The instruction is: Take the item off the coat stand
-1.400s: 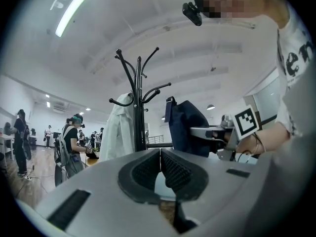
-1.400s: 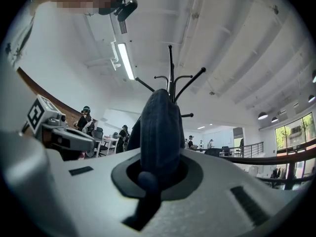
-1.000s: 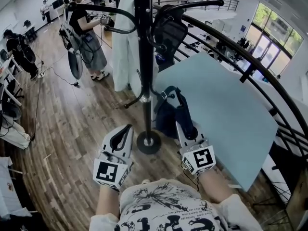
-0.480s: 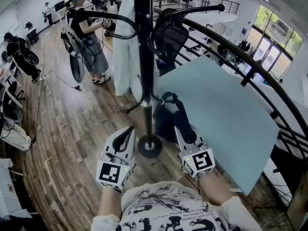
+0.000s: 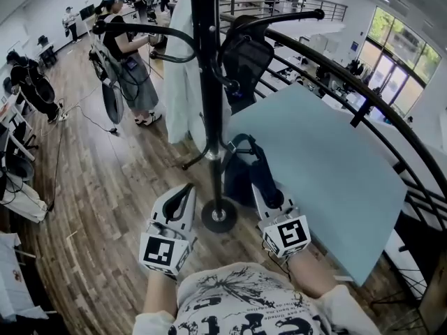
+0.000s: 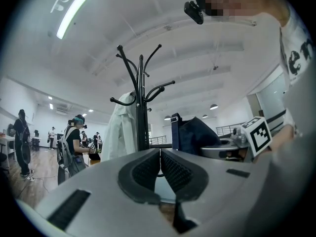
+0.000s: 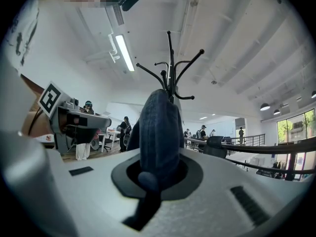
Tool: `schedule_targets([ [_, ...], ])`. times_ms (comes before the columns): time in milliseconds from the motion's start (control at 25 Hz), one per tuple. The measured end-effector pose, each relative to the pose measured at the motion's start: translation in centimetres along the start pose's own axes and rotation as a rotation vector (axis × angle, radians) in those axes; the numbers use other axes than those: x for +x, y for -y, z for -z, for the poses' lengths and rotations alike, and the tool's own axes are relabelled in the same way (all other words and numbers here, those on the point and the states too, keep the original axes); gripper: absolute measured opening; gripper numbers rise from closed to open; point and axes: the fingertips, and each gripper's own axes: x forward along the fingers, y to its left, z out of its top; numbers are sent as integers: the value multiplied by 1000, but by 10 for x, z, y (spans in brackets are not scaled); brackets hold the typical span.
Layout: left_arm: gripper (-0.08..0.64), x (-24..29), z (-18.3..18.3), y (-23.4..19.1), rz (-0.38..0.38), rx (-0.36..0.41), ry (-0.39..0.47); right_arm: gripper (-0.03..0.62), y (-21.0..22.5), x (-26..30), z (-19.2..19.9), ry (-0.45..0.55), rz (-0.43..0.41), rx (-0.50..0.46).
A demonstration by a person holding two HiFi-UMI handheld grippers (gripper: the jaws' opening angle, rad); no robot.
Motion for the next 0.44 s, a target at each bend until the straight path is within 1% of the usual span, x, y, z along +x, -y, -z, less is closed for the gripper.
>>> schedule_targets([
  [440,5,6,1,0,11,6,5,2,3,3,-1,15,2,5],
])
